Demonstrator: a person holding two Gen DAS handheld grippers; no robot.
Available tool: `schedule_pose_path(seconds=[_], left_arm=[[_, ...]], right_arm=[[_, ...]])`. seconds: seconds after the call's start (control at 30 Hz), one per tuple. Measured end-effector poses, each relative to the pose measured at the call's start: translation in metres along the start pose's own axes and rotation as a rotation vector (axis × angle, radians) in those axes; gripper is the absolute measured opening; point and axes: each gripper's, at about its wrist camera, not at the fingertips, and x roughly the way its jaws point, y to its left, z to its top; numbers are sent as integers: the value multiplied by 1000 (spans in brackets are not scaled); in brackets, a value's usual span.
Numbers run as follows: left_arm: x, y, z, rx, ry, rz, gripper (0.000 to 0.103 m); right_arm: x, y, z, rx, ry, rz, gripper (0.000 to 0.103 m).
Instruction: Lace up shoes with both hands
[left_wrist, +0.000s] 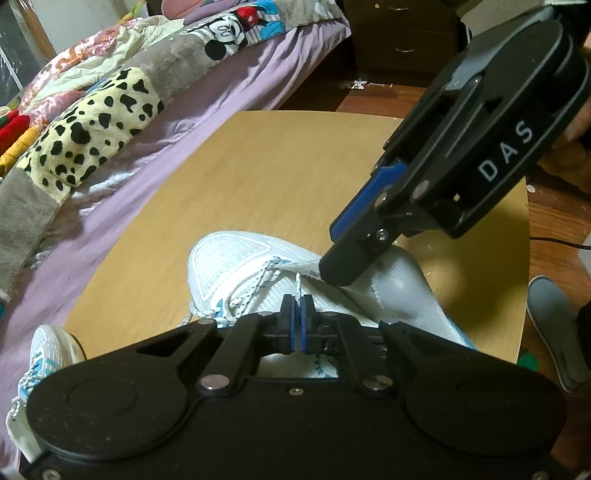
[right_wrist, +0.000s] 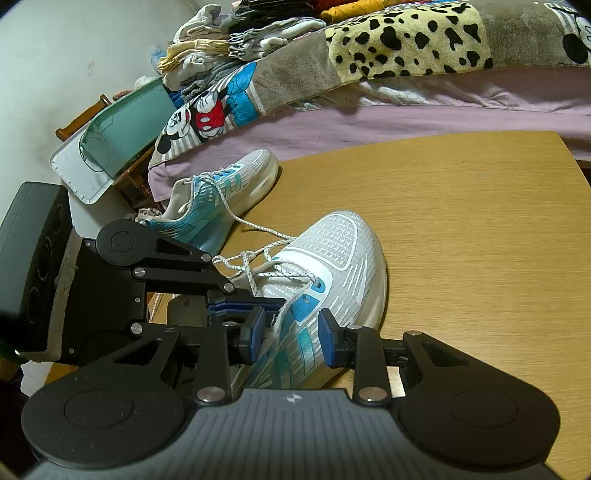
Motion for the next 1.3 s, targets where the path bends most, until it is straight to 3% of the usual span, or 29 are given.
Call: schedule_pose_path(seconds=[0.27, 0.57, 0.8, 1.03, 1.3], left_arm=[[1, -1, 1, -6, -11, 7, 1], [1, 4, 2, -56, -37, 0, 1], [1, 8, -2, -110, -81, -7, 1], [1, 15, -6, -185, -103, -34, 1], [-1, 15, -6, -217, -117, -46, 1]], right_arm=[[0, -3, -1, 17, 0, 12, 32], [-2, -18, 0, 171, -25, 94, 32], [-5, -48, -7, 396, -108, 88, 29], [8, -71, -22, 657, -180, 141, 23], [22, -57, -20, 652, -174, 142, 20]])
